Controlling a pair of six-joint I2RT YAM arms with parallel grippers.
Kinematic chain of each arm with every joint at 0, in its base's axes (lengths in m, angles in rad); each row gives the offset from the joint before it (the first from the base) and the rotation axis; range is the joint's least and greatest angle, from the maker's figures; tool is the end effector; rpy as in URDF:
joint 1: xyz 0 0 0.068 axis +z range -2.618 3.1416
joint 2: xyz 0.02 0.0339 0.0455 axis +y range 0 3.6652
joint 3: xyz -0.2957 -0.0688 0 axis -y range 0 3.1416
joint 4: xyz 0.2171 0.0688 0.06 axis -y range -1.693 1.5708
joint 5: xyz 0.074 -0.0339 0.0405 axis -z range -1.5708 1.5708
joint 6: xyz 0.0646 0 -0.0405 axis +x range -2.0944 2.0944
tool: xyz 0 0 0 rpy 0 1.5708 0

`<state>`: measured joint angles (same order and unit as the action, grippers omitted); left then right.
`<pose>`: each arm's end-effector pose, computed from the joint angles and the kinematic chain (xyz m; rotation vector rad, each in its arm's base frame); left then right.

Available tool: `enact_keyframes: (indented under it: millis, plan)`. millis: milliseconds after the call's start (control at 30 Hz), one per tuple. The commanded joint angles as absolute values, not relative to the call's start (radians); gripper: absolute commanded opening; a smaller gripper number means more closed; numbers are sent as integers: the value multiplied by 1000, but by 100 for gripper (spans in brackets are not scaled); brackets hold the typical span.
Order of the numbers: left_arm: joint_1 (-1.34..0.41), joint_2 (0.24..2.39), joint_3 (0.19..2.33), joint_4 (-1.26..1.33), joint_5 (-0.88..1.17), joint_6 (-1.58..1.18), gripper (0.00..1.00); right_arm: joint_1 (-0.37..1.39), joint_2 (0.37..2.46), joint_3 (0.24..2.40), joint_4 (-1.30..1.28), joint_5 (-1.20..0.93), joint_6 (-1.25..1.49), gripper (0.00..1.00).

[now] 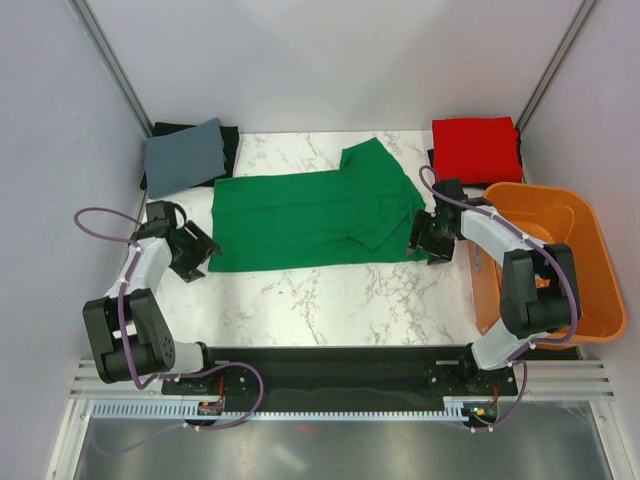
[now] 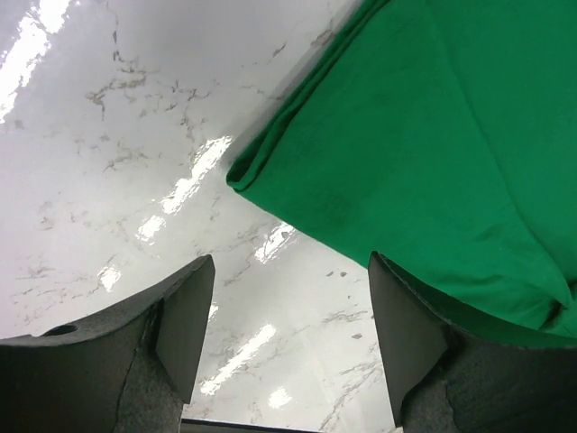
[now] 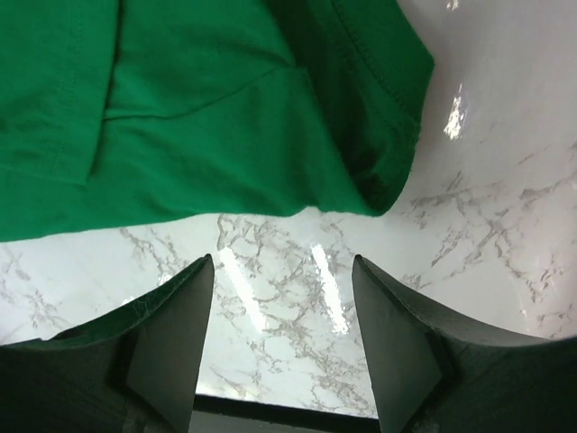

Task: Fold and stack the t-shirts
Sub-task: Fold the tshirt

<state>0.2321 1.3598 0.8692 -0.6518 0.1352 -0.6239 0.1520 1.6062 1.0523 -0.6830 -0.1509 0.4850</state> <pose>0.2309 0.0456 0.2277 -1.0974 2.5026 -0.2971 0.2870 0.0538 0.2156 0.4366 2.8169 0.3550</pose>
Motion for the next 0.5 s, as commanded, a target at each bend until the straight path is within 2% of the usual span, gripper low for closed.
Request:
enact_keyframes:
  millis: [0,333,467]
  plan:
    - [232,1341,812,-539,185,-649,76,149,1618,1061,-592,-105,474,70]
    - [232,1361,690,-394,156,-698,75,144,1724,1086,-577,67,425,70]
    - [232,1399,664,-315,160,-727,70,140,1743,1080,-557,78,422,69]
